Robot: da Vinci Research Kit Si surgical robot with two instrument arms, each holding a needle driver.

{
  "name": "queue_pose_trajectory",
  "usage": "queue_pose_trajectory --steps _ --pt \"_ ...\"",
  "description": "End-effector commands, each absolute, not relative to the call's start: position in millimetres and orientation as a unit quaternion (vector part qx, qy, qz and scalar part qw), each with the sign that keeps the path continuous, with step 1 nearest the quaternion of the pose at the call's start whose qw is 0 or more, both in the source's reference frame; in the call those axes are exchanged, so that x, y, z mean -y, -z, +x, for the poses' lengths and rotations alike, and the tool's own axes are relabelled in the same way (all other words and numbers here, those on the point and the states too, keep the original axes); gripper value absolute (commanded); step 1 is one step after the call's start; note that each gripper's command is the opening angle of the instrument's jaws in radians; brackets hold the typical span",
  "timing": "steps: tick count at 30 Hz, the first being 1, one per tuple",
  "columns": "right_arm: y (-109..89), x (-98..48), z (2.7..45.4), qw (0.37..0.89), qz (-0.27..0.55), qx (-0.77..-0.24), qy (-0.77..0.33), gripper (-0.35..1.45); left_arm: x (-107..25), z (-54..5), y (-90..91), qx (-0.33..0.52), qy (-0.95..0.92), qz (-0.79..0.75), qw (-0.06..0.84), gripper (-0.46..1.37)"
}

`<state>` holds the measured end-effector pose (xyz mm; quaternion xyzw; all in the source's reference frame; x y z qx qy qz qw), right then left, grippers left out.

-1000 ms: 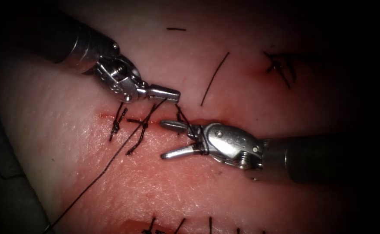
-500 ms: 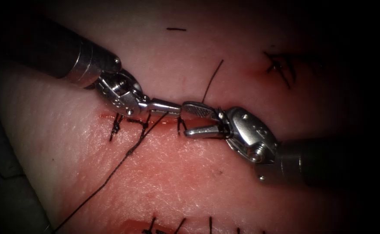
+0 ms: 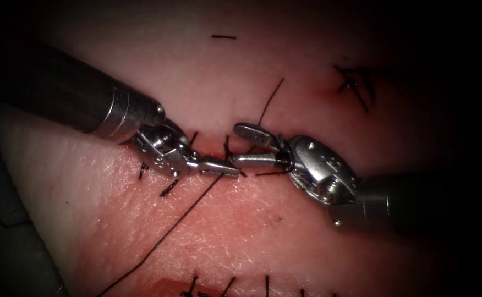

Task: Wound Closure
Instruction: Grab the short tail with the right gripper

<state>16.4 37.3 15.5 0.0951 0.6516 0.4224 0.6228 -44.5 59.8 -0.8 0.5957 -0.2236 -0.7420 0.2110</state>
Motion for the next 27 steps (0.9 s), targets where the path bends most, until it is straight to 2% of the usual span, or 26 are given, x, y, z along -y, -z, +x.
queue_pose_trajectory --steps 1,3,11,19,27 --pt "-15.5 -37.4 16.3 0.632 0.091 -0.634 -0.436 0.56 -59.7 -44.5 1.0 0.22 0.744 0.594 0.214 -0.35" --pt "-15.5 -37.3 16.3 0.642 0.079 -0.613 -0.453 0.51 -59.3 -44.7 1.4 0.221 0.745 0.593 0.213 -0.35" --pt "-15.4 -37.1 16.3 0.674 0.04 -0.544 -0.498 0.52 -58.2 -45.9 2.6 0.225 0.747 0.588 0.211 -0.35" --pt "-15.7 -36.8 15.6 0.643 0.027 -0.51 -0.571 0.55 -58.9 -46.5 2.9 0.225 0.749 0.587 0.21 -0.35" --pt "-16.6 -36.2 14.3 0.638 -0.011 -0.488 -0.596 0.53 -60.4 -46.7 3.1 0.22 0.75 0.588 0.206 -0.35"
